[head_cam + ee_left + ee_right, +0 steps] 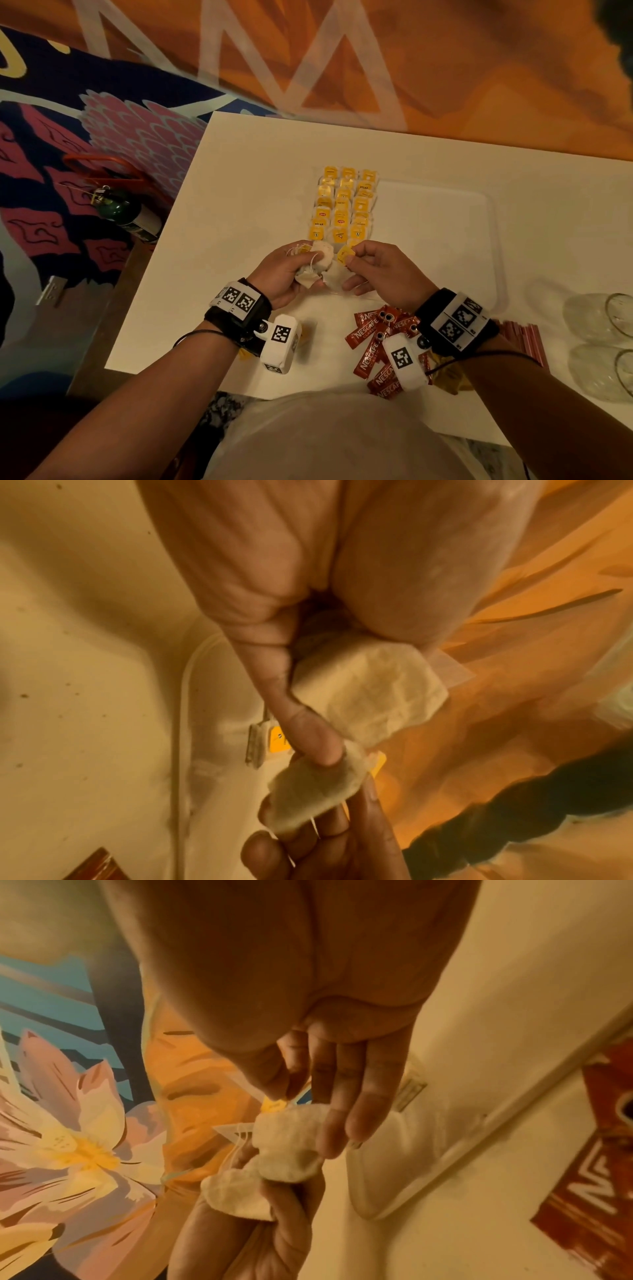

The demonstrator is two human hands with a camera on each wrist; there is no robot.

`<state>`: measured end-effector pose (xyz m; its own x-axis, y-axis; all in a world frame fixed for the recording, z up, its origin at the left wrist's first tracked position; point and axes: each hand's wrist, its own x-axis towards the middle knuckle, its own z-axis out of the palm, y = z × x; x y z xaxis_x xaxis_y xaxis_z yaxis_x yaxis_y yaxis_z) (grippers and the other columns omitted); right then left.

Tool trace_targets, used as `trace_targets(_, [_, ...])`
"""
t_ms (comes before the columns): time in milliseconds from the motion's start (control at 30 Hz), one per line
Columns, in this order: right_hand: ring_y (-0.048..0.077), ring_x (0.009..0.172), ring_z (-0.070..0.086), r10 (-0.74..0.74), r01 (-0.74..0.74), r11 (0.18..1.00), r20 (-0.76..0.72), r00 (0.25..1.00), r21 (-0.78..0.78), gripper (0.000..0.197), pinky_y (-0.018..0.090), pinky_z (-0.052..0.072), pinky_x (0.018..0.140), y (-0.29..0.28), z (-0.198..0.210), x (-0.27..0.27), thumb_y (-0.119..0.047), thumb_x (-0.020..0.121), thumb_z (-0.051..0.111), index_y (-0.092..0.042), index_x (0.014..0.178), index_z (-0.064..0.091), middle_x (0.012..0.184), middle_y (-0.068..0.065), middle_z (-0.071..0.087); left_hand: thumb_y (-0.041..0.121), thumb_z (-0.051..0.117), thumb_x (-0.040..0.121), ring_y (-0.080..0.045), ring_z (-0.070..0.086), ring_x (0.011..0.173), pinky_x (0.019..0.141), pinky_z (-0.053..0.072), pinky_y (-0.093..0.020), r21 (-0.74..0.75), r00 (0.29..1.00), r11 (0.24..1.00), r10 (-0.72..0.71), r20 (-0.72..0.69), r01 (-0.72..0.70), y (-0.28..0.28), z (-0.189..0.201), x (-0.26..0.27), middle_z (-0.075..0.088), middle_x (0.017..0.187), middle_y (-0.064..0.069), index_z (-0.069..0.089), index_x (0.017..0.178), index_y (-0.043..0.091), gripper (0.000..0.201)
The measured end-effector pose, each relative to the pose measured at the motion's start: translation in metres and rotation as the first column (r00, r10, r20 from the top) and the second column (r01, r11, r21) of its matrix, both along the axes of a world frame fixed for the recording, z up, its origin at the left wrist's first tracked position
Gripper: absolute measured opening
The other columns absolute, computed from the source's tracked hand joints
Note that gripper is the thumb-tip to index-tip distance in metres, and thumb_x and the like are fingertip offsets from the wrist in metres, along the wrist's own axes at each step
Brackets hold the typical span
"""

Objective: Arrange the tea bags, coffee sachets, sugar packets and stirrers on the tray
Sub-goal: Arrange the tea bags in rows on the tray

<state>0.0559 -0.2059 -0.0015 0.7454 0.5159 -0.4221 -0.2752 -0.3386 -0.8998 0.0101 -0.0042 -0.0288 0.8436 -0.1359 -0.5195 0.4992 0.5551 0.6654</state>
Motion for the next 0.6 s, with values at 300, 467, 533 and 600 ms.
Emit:
trace_targets(300, [0.026,0.086,0.077,-0.012,0.012,0.999,0.025,1.0,0.031,0.016,0.036,0.061,0.081,0.0,0.007,-0.002,-0.019,0.1,0.06,-0.004,0.1,0.065,0.089,0.013,0.077,-0.012,0.05,0.092,-0.021,0.07,0.064,0.05,0.054,-0.025,0.118,0.999,0.993,0.007,0.043,-0.012,0.002,-0.004,0.002,0.073,0.088,-0.011,0.058,0.09,0.007,0.021])
trace_targets(467, [0.026,0.082,0.076,-0.025,0.025,1.0,0.04,0.999,0.019,0.018,0.042,0.061,0.082,-0.002,0.015,0.003,-0.018,0.1,0.061,-0.001,0.103,0.065,0.089,0.014,0.076,-0.017,0.047,0.09,-0.016,0.068,0.073,0.058,0.053,-0.022,0.297,0.988,0.952,-0.113,0.104,0.077,0.004,0.001,0.002,0.071,0.095,-0.007,0.069,0.094,0.006,0.032])
trace_targets(533, [0.026,0.081,0.077,-0.026,0.025,0.999,0.018,1.0,0.046,0.016,0.038,0.061,0.078,-0.001,0.019,0.003,-0.017,0.1,0.06,-0.002,0.101,0.065,0.088,0.013,0.077,-0.011,0.052,0.089,-0.013,0.065,0.078,0.06,0.051,-0.019,0.393,0.983,0.914,-0.153,0.101,0.102,0.004,0.001,0.003,0.07,0.093,-0.004,0.074,0.088,0.012,0.032])
trace_targets(600, [0.027,0.081,0.077,-0.046,0.046,0.997,0.003,0.999,0.07,0.013,0.034,0.061,0.074,0.0,0.022,0.003,-0.017,0.1,0.061,-0.005,0.098,0.065,0.089,0.013,0.077,0.008,0.063,0.084,-0.021,0.062,0.072,0.058,0.048,-0.024,0.424,0.977,0.894,-0.196,0.084,0.143,0.003,0.003,0.001,0.07,0.084,-0.006,0.077,0.082,0.02,0.018])
